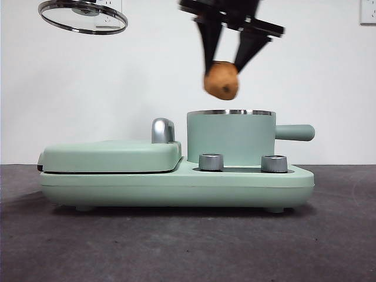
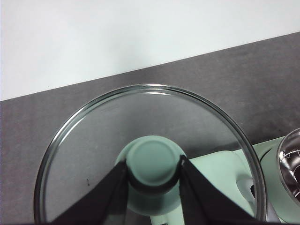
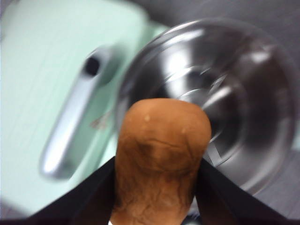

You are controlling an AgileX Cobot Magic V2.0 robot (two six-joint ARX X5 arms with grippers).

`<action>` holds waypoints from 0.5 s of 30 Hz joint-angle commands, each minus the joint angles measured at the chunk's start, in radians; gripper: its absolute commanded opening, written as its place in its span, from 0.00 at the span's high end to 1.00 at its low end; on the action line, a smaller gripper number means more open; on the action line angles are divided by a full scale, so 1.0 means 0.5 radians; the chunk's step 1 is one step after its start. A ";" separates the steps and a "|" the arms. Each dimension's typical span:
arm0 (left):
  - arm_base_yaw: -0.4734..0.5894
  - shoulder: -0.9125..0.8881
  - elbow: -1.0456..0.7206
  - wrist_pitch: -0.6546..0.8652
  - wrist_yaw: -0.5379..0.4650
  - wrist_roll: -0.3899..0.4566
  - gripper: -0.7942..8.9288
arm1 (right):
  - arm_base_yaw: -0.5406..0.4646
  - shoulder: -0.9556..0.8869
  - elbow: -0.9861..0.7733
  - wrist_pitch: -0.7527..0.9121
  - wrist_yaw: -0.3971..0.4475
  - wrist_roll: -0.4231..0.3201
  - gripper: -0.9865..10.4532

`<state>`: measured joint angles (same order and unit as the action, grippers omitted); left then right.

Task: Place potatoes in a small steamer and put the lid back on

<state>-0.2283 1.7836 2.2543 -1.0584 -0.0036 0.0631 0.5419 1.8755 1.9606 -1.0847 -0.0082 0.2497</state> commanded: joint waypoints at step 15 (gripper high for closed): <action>-0.002 0.004 0.082 0.050 -0.001 0.000 0.90 | -0.198 0.209 0.039 0.154 -0.166 -0.161 0.78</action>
<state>-0.2283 1.7836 2.2543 -1.0588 -0.0036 0.0631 0.4370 1.9572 1.9606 -1.0088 -0.0872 0.1860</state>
